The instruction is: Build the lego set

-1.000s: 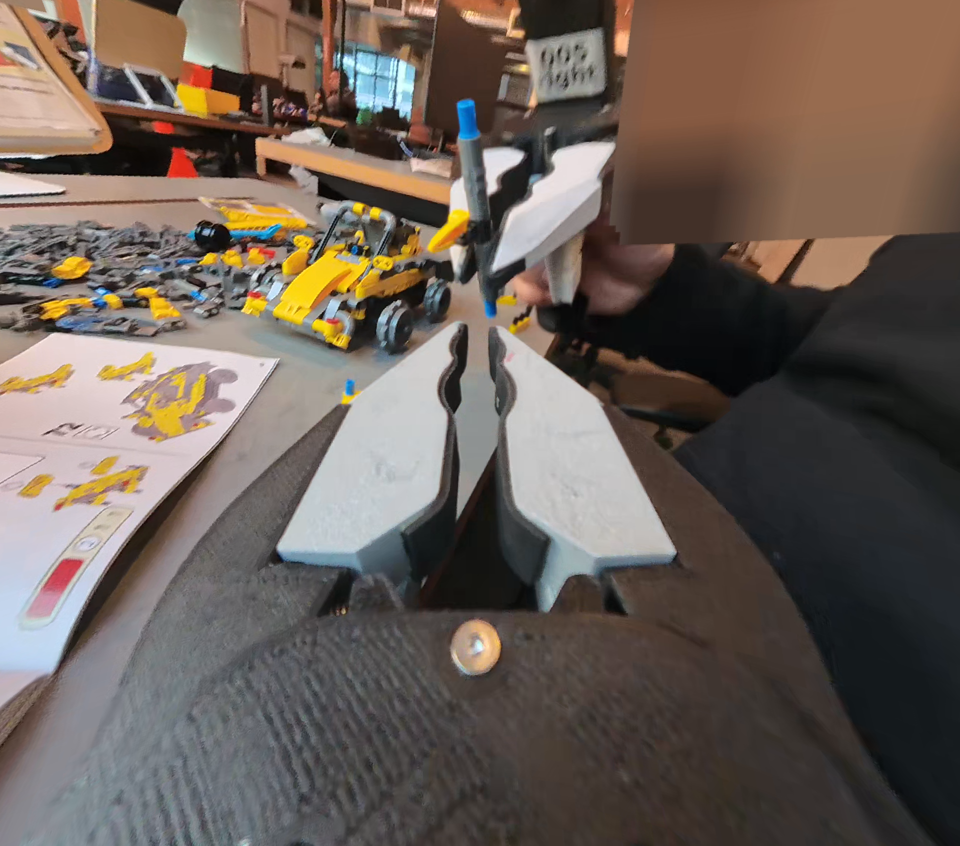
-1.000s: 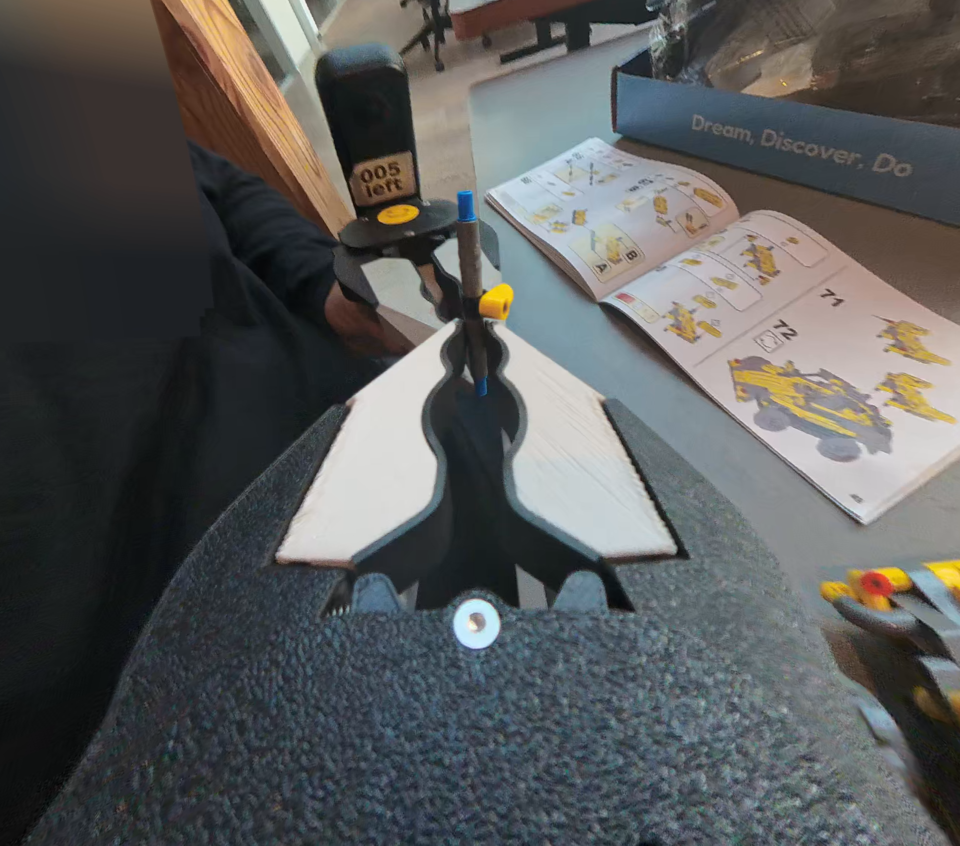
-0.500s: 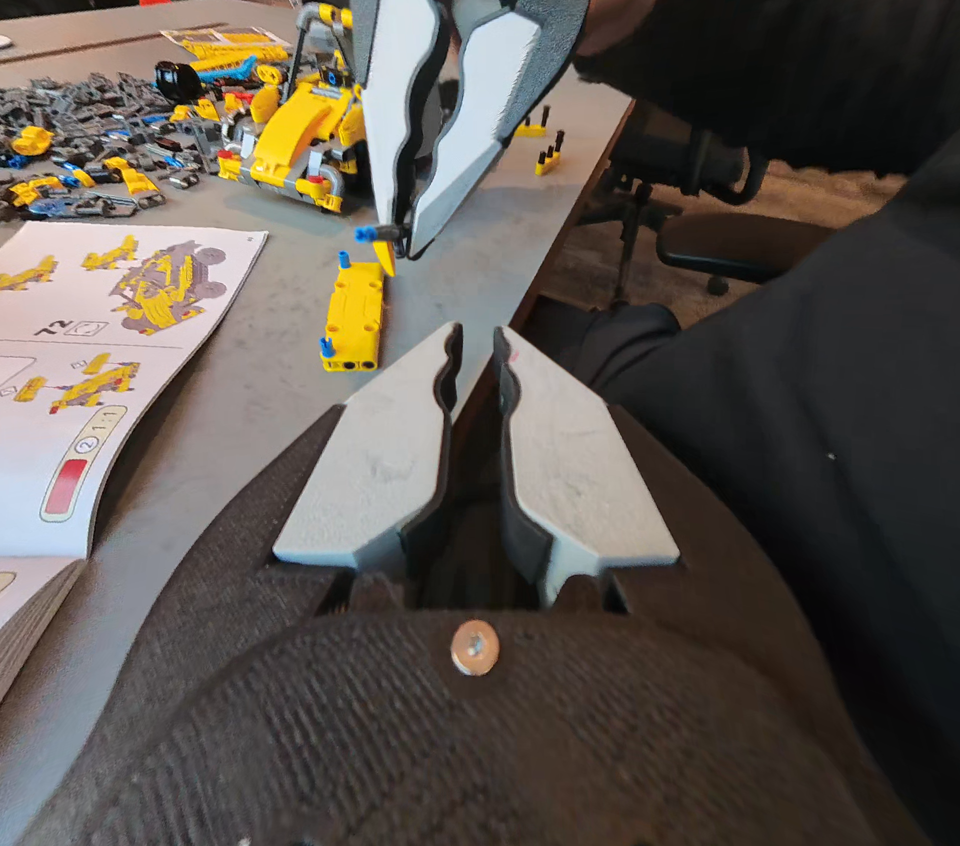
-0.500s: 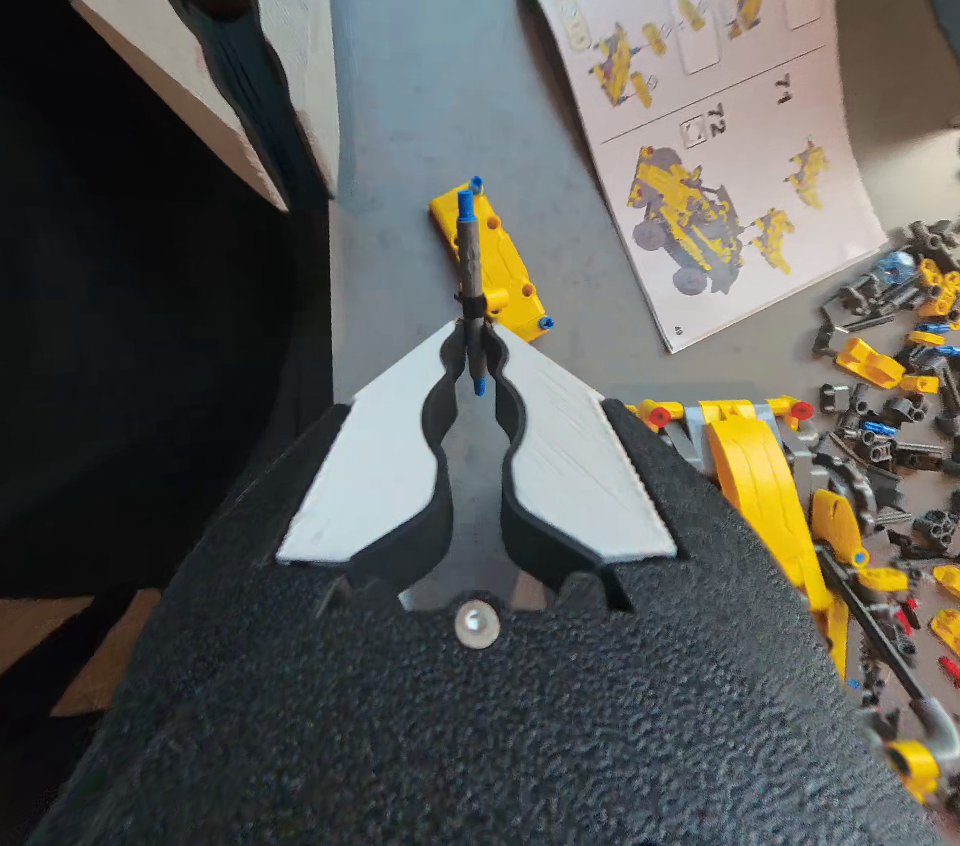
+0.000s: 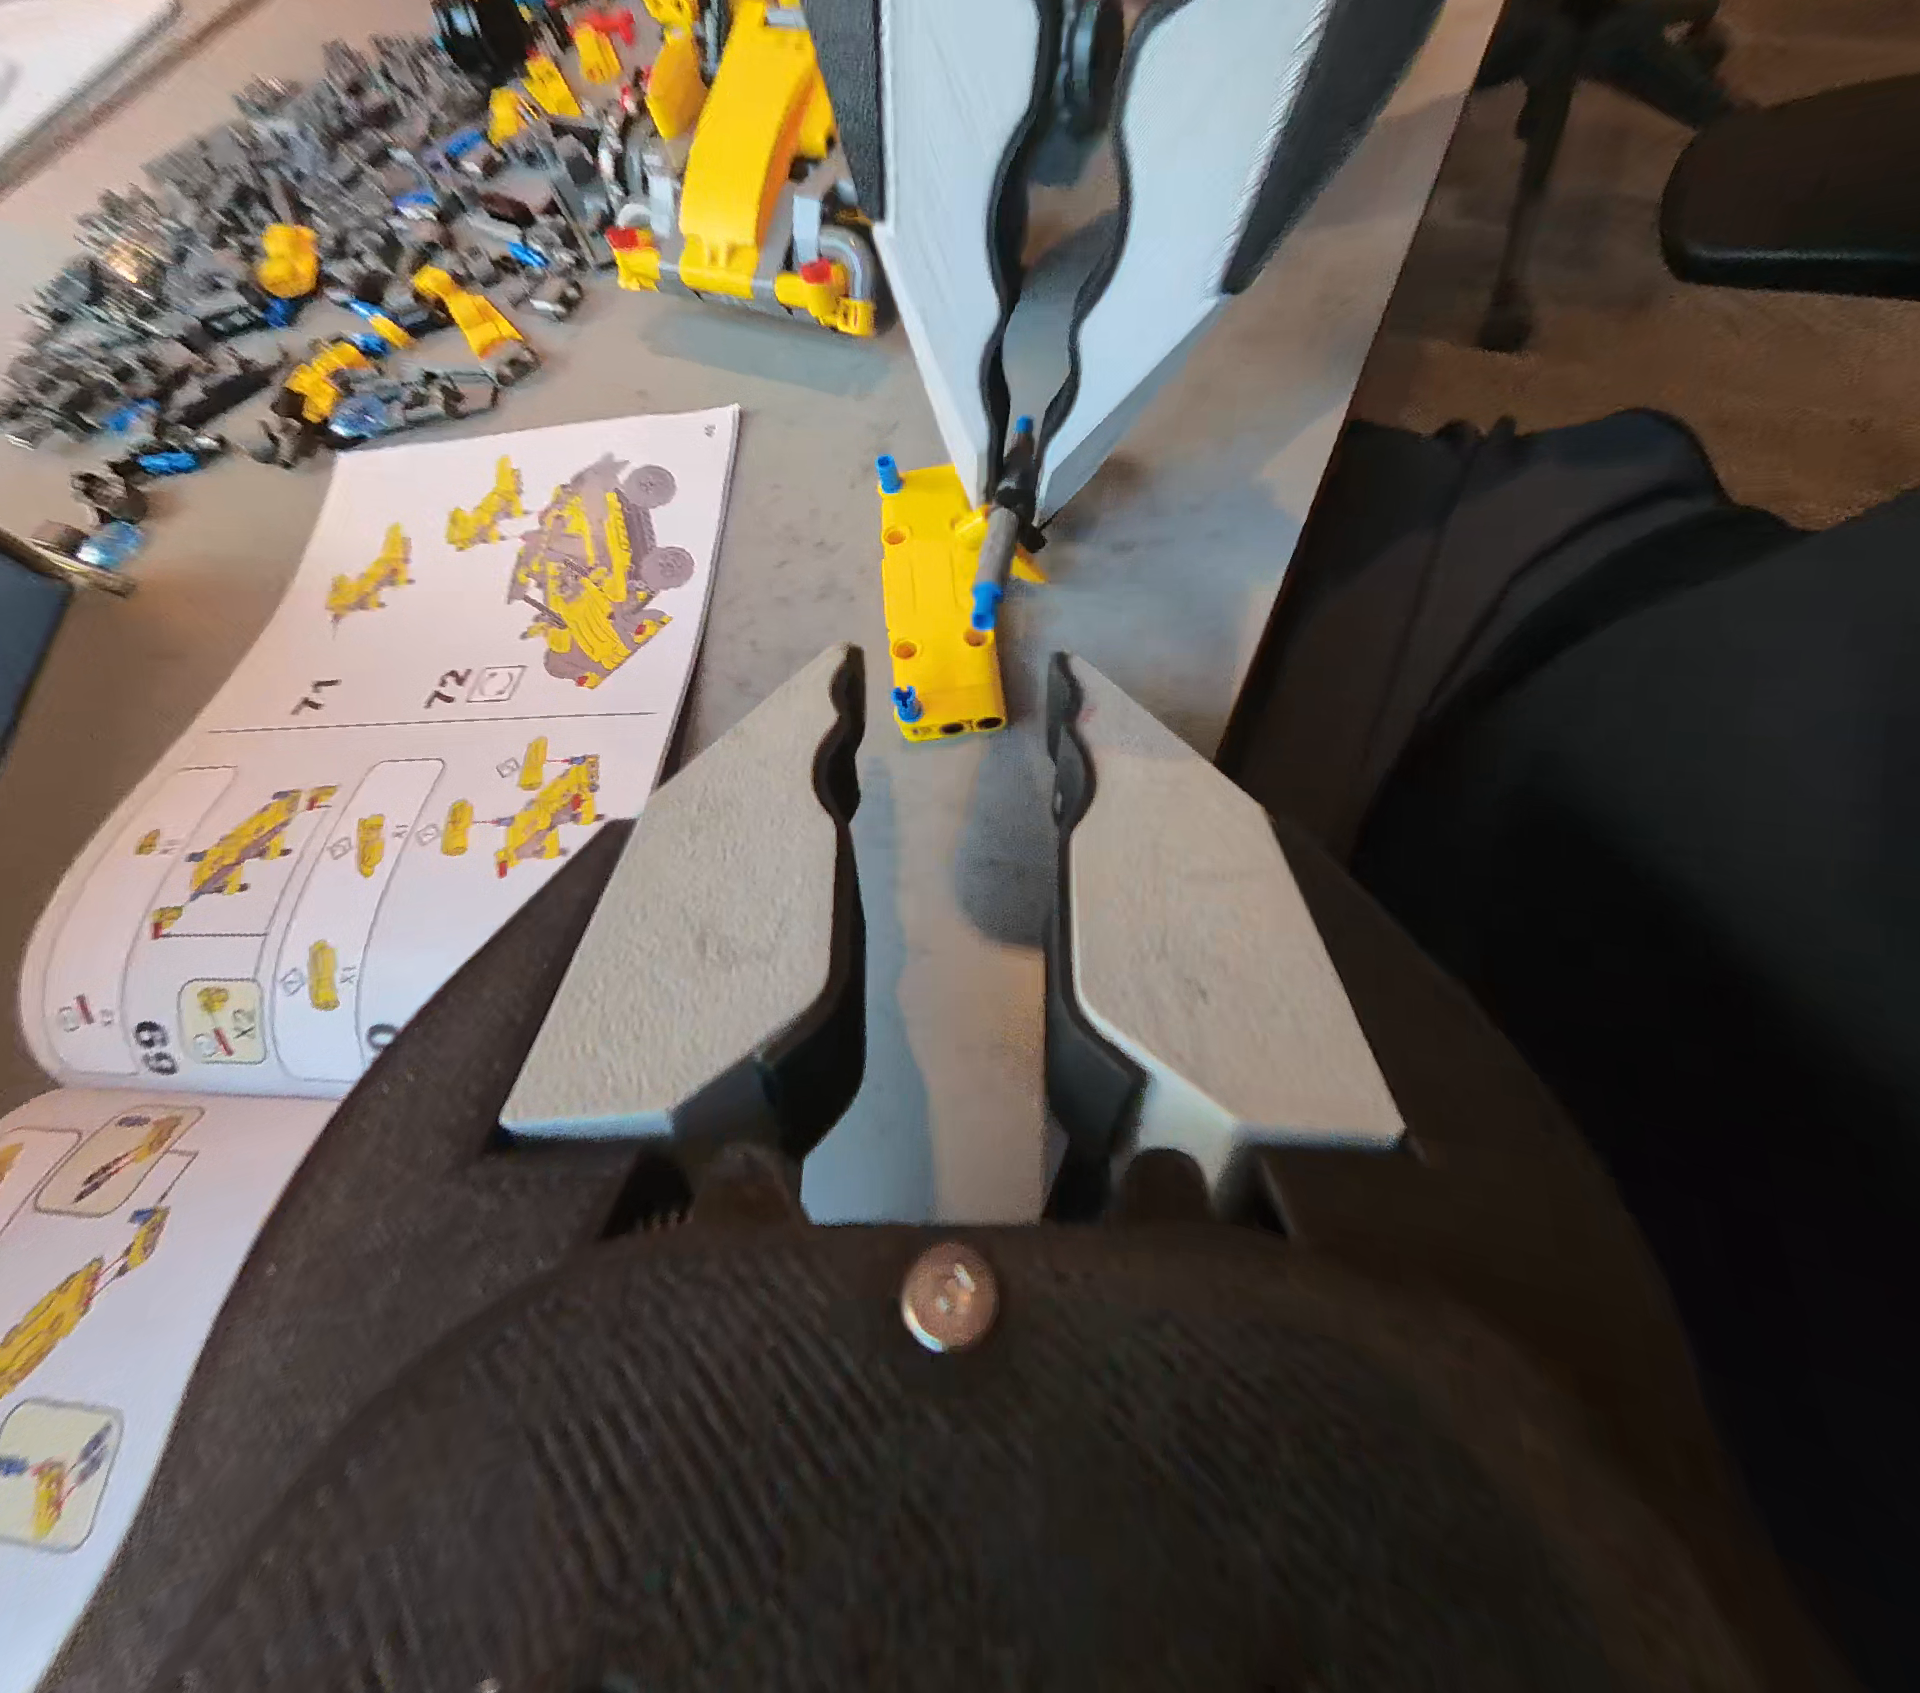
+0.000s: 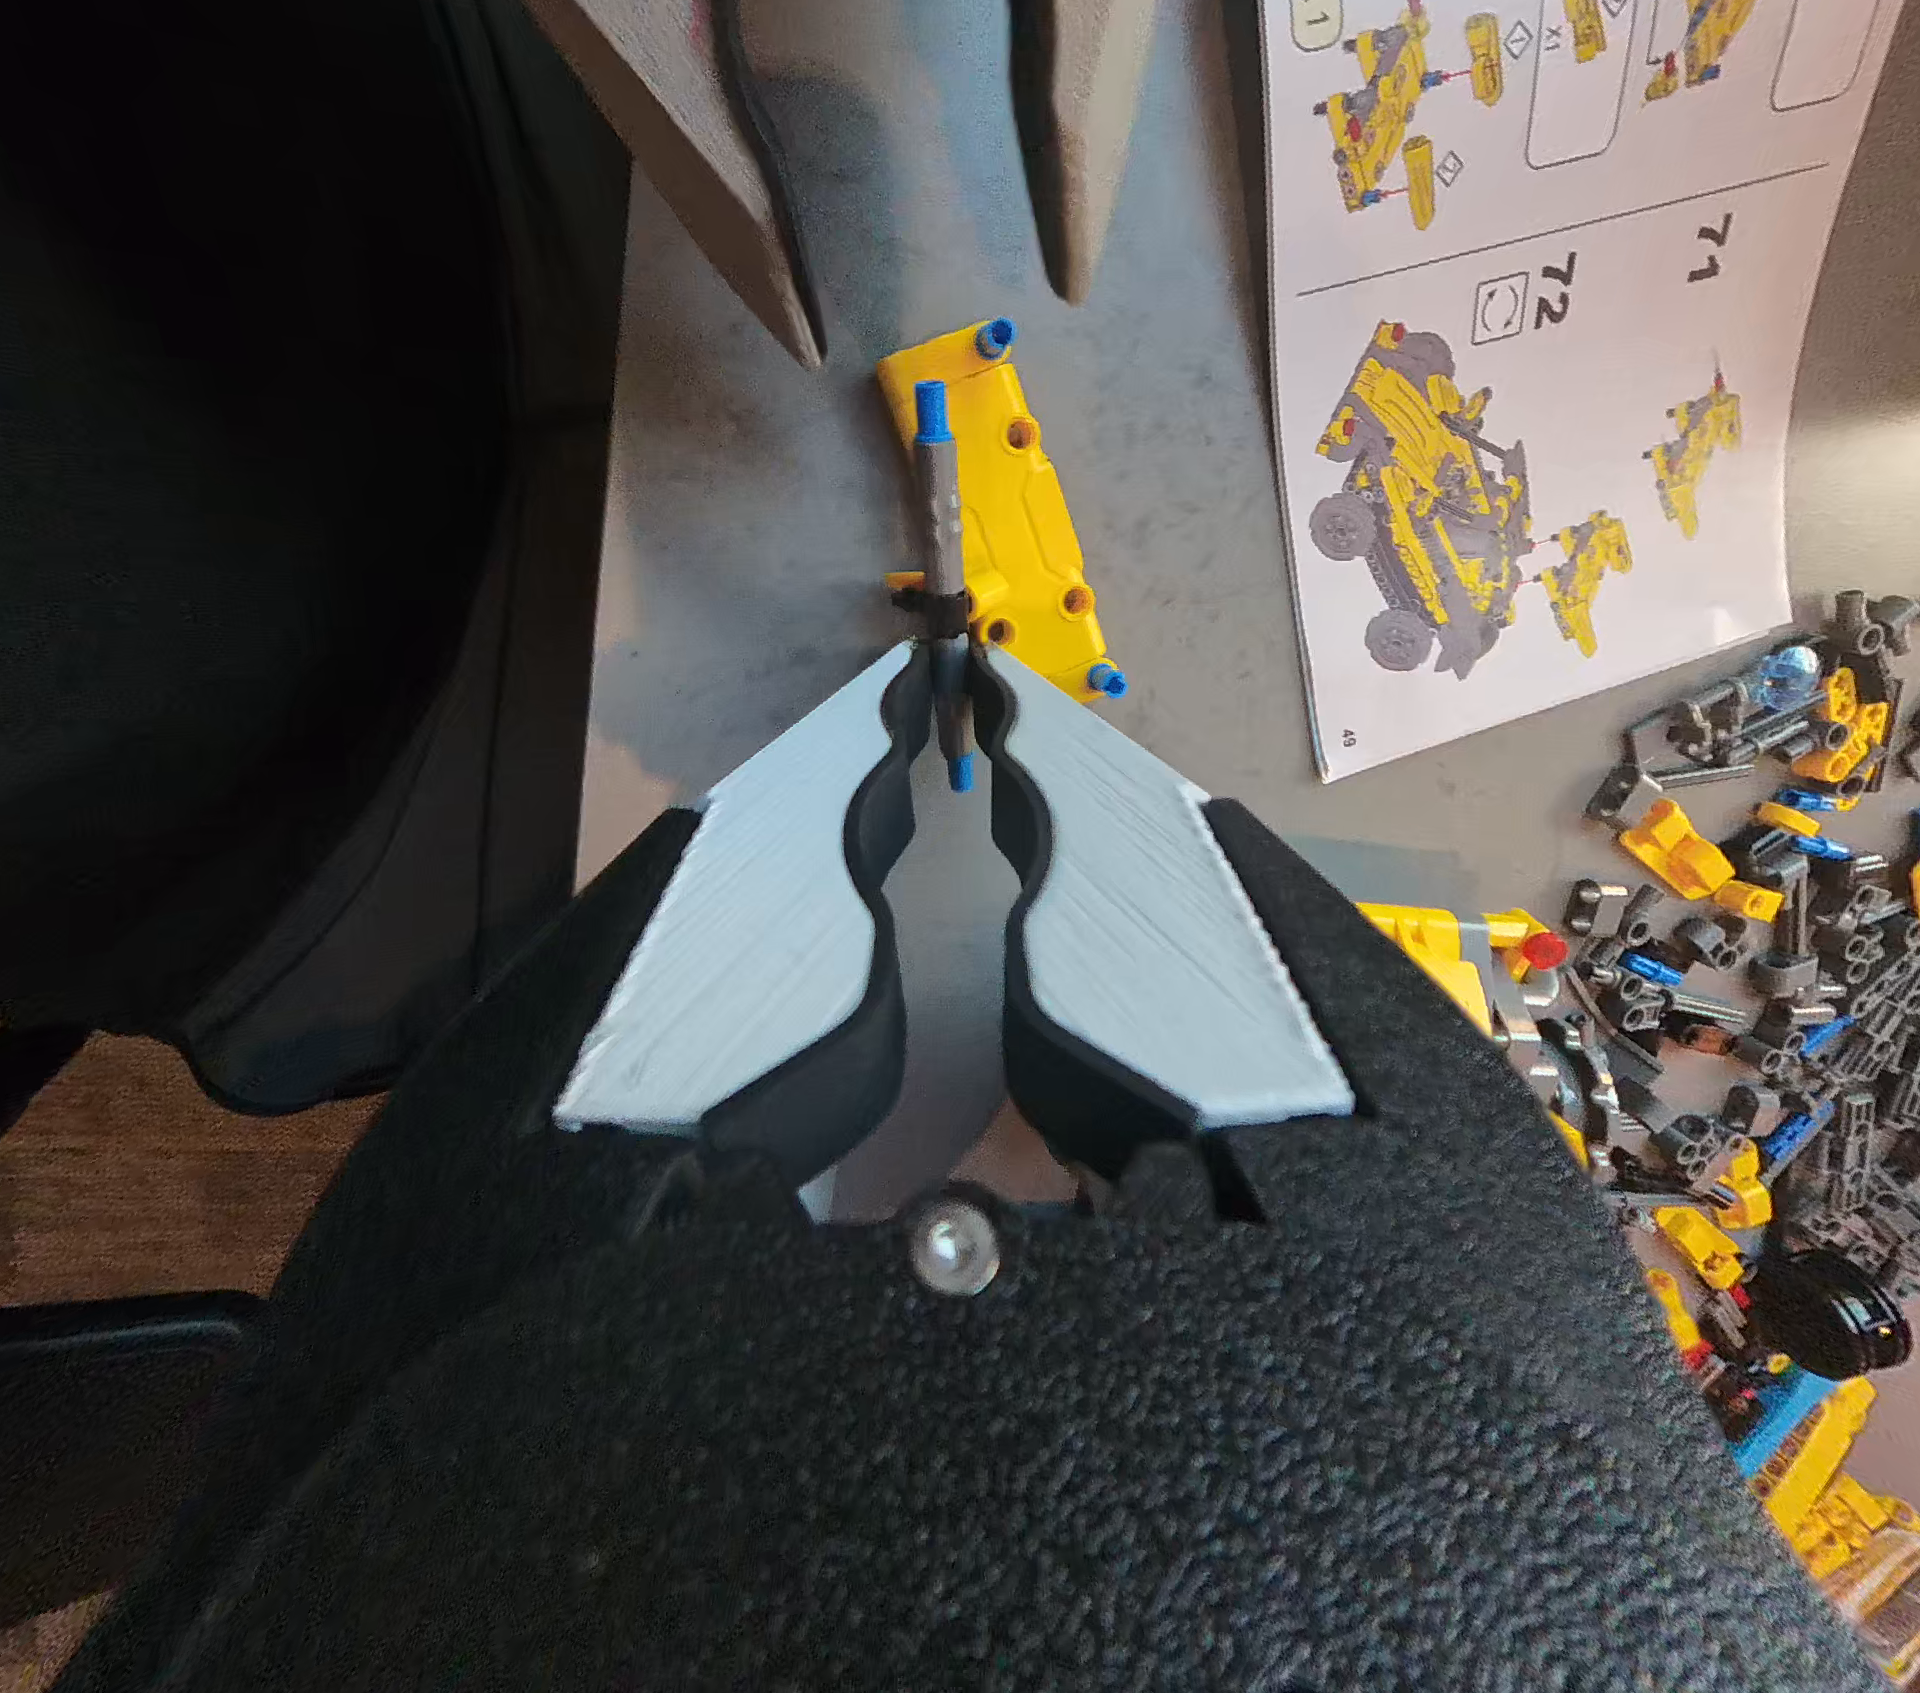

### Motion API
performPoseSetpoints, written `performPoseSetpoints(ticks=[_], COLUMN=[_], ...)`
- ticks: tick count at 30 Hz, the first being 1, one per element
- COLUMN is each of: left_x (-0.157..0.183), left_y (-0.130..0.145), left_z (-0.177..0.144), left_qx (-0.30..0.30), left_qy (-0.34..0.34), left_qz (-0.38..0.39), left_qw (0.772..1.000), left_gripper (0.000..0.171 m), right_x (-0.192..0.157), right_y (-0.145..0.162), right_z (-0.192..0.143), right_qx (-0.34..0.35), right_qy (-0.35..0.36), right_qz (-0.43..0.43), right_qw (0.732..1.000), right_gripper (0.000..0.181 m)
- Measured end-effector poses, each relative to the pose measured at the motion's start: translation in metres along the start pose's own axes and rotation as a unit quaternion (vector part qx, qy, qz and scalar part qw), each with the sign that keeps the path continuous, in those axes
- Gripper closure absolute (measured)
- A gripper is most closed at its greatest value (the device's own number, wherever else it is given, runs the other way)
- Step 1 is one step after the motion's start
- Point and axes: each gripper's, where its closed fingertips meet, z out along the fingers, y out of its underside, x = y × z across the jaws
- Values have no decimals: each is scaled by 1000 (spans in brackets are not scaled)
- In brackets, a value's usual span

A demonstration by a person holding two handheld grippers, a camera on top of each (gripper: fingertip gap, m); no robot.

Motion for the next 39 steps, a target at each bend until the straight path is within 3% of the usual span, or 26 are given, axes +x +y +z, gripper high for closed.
performPoseSetpoints(ticks=[4,10,15,19,22,26,32,36,39], left_x=[-1,-8,-11,-13,-17,-13,-11,-15,-18], left_y=[6,23,23,12,3,-2,8,-3,-2], left_z=[8,17,18,16,16,16,19,17,16], left_qx=[-37,-106,-108,-75,-55,-38,-69,-46,-47], left_qy=[28,36,33,16,2,8,-17,-50,-62], left_qz=[-31,-45,-58,-51,-36,-8,91,136,179], left_qw=[998,993,992,996,998,999,993,988,981], left_gripper=[139,142,141,141,140,168,168,168,168], right_x=[5,41,47,42,36,31,20,27,26], right_y=[-7,-14,-12,-13,-15,-17,-16,-14,-14], right_z=[-10,-20,-16,-14,-9,-7,-2,-6,-4], right_qx=[15,53,10,-15,-23,-19,-20,-34,-20], right_qy=[37,186,296,338,344,342,331,359,339], right_qz=[-8,-22,-109,-145,-158,-156,-175,-190,-177], right_qw=[999,981,949,930,925,926,927,913,924], right_gripper=[175,174,174,174,175,174,174,173,168])
